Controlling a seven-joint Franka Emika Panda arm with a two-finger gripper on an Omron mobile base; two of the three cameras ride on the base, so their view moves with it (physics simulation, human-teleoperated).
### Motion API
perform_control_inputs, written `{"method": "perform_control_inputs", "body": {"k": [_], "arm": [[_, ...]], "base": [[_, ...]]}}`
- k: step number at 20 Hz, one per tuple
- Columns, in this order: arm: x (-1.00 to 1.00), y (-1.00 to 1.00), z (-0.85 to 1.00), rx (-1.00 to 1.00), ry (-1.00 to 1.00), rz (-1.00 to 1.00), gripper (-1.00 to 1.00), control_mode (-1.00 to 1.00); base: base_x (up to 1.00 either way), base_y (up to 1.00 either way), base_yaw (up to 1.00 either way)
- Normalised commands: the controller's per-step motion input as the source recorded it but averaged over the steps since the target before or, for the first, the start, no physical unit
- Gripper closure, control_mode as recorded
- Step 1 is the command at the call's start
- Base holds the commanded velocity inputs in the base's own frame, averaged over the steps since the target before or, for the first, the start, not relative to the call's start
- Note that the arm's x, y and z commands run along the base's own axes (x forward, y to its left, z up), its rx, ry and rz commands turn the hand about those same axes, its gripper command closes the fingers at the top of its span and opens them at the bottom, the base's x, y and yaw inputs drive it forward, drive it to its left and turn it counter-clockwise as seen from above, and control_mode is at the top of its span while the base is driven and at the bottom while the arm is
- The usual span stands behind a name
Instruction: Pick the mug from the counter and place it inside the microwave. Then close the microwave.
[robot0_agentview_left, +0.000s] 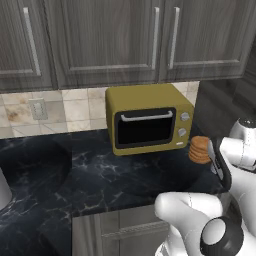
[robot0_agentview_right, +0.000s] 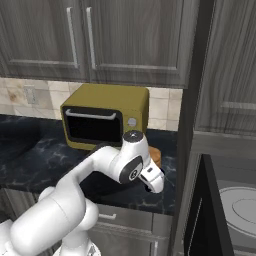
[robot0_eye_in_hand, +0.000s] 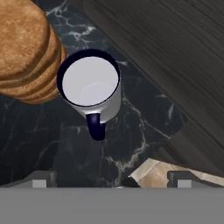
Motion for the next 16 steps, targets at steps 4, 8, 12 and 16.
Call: {"method": "perform_control_inputs", "body": {"k": [4,8,12,16], "arm": [[0.2,0.0,-0.04,0.0,-0.02,0.0,-1.0,-1.0],[0.09,0.0,-0.14,0.0,0.0,0.0,-1.0,-1.0],[0.0,-0.02,-0.21,0.0,0.0,0.0,-1.0,-1.0],[0.01,-0.05,-0.26,0.0,0.0,0.0,-1.0,-1.0]], "base": [[0.0,0.0,0.0],[0.0,0.0,0.0],[0.0,0.0,0.0],[0.0,0.0,0.0]]}}
